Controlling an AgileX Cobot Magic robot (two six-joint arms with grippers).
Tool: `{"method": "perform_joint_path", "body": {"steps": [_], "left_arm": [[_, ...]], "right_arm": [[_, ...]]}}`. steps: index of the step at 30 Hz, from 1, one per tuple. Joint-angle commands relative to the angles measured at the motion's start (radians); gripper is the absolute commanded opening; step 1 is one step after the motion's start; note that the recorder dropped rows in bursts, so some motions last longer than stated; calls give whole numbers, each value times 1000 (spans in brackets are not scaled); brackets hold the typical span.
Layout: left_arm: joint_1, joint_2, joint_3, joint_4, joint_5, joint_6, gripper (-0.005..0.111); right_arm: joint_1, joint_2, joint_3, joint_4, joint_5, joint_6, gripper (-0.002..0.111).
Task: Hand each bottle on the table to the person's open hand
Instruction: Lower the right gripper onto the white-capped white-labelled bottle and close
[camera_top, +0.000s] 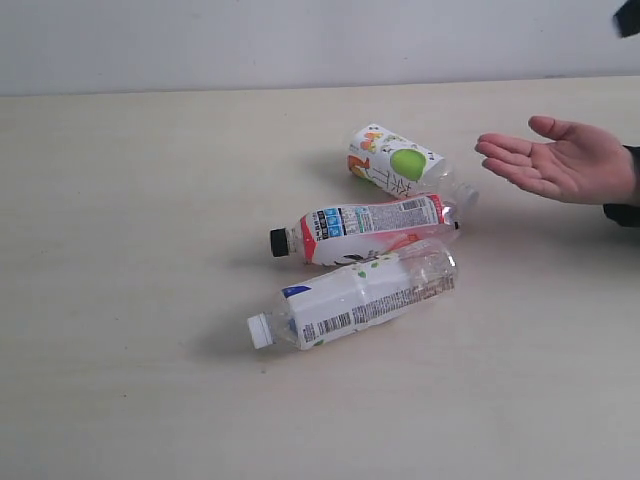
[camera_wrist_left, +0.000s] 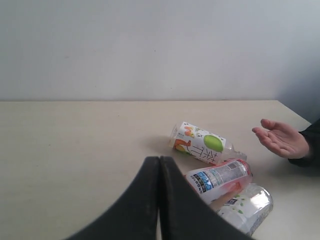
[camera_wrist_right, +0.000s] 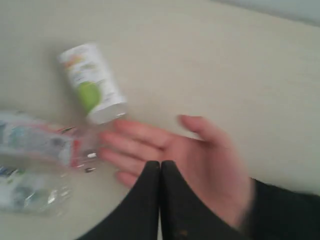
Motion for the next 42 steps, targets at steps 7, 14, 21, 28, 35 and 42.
{"method": "perform_joint_path", "body": {"steps": [7,14,21,28,35,42], "left_arm": [[3,-9,3,-5,-17,1,1],[3,-9,3,-5,-17,1,1],[3,-9,3,-5,-17,1,1],[3,-9,3,-5,-17,1,1],[3,-9,3,-5,-17,1,1],[3,-9,3,-5,-17,1,1]], "right_arm": [[436,228,-18,-150,179,-308,0],[629,286,-18,-346,179,-333,6],[653,286,-18,-325,158,-329,11],[653,286,-18,-232,156,-471,47],[653,286,-14,-143,126,-674,71],[654,326,-12,-133,107,-672,75]]}}
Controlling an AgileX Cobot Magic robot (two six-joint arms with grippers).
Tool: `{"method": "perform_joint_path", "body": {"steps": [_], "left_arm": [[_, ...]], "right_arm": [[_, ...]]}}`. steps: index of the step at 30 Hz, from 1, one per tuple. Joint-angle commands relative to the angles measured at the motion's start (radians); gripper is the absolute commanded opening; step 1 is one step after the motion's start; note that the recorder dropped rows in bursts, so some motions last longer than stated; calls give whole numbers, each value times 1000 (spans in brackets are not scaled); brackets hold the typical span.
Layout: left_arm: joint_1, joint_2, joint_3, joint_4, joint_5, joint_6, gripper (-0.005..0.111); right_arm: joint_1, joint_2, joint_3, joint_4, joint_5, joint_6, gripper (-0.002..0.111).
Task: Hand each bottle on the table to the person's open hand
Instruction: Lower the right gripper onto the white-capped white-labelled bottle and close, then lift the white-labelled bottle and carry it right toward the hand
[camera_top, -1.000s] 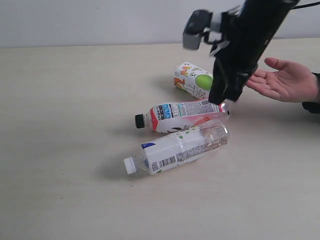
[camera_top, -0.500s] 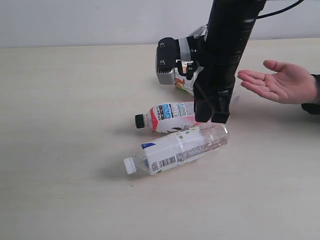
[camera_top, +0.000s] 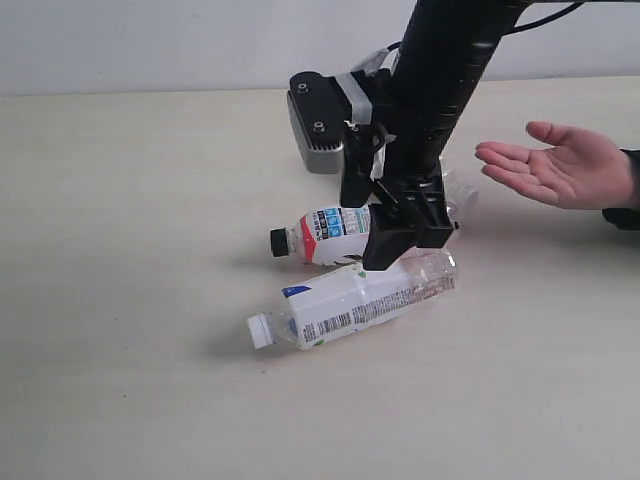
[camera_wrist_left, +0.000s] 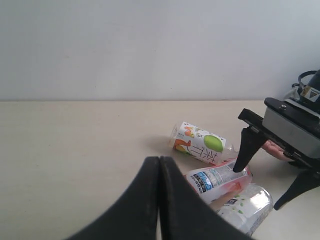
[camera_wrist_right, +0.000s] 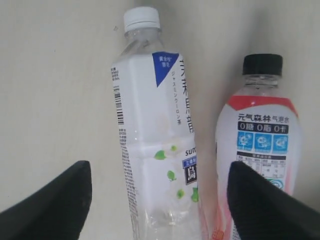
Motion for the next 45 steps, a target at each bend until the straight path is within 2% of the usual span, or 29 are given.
{"method": "perform_joint_path", "body": {"steps": [1,14,21,26,45], "left_arm": [[3,-9,3,-3,-17,1,1],[3,-9,3,-3,-17,1,1],[3,-9,3,-3,-17,1,1],[3,-9,3,-3,-17,1,1],[3,-9,3,-3,-17,1,1]], "right_arm": [[11,39,0,9,-9,-12,76],[145,79,0,-39,-61,5,76],[201,98,0,-193,-65,157,76],[220,130,0,-236,-84,210,76],[236,221,0,-237,-148,217,76]]}}
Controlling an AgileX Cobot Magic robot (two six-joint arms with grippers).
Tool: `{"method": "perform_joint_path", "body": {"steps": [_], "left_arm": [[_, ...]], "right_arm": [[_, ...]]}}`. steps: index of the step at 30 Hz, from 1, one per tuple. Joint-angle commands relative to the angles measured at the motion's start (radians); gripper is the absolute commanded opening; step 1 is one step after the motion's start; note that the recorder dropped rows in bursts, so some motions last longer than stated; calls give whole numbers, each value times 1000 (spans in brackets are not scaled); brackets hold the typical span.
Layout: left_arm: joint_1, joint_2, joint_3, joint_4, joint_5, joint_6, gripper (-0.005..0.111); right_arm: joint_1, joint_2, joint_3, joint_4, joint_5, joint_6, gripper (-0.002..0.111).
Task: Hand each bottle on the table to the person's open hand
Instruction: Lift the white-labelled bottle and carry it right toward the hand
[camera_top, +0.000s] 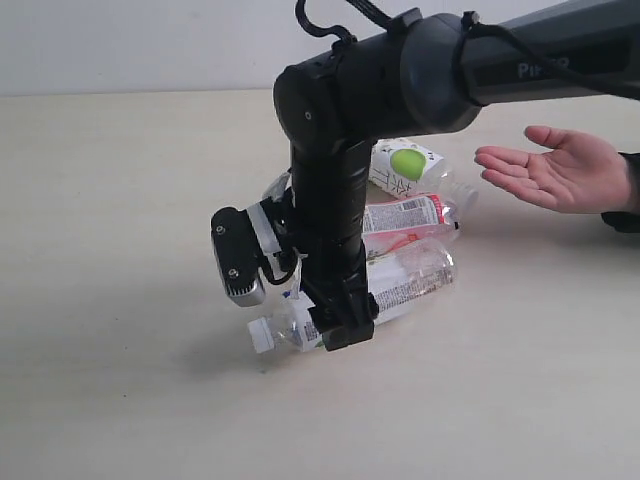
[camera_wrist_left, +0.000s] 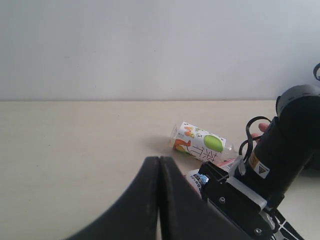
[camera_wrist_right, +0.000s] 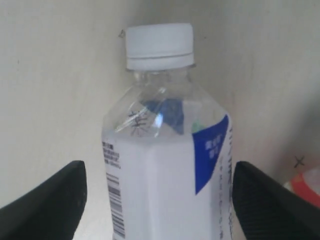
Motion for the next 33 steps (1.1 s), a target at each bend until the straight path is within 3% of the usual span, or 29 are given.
{"method": "perform_joint_path", "body": {"steps": [1,11,13,16,18,19,20,26,30,33], "left_arm": [[3,-9,3,-3,-17,1,1],[3,-9,3,-3,-17,1,1],[3,-9,3,-3,-17,1,1],[3,-9,3,-3,-17,1,1],[3,-9,3,-3,-17,1,1],[3,-9,3,-3,-17,1,1],[3,-9,3,-3,-17,1,1],[3,-9,3,-3,-17,1,1],[3,-9,3,-3,-17,1,1],[3,-9,3,-3,-17,1,1]], "right_arm": [[1,23,0,-2,-17,7,76],[1,42,0,2,-23,36,73],[1,42,0,2,-23,45,64],[1,42,0,7,0,47,42],[1,42,0,30,33,47,23],[1,42,-2,49,85,45,6],[1,40,-2,58,99,45,0],[1,-39,-4,95,179,102,0],[1,-121,-73,-38,199,429,0],[-7,-168,-131,-151,199,555,0]]}}
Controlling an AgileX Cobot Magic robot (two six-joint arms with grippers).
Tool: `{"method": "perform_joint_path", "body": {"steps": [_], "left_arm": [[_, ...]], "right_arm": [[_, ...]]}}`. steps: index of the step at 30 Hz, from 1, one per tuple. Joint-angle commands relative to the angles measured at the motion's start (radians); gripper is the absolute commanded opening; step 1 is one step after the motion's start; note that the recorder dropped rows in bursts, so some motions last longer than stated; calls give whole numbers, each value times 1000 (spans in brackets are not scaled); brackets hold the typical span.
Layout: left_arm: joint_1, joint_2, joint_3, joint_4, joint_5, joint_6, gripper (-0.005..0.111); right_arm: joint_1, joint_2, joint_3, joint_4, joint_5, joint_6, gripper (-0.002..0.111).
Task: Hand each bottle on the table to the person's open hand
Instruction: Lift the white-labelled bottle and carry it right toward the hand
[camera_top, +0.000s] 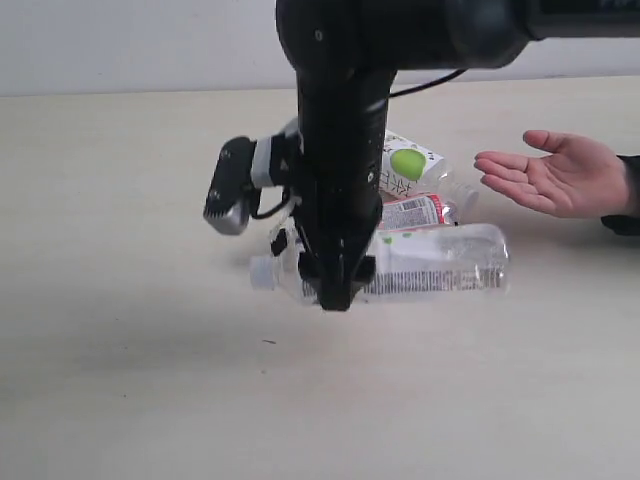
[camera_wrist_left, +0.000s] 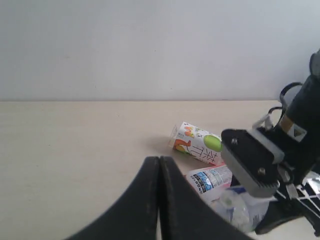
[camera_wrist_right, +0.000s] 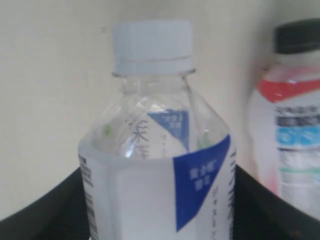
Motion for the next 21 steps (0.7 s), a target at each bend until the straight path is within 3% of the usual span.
{"method": "perform_joint_path", "body": {"steps": [1,9,21], "left_arm": [[3,-9,3,-3,-17,1,1],[3,-9,3,-3,-17,1,1],[3,-9,3,-3,-17,3,1]], "right_arm": [[-24,-65,-65,-104,10,151,0],[-180,-140,-103,-100,10,214,0],[-526,-187,-103,-23,10,533,0]]}}
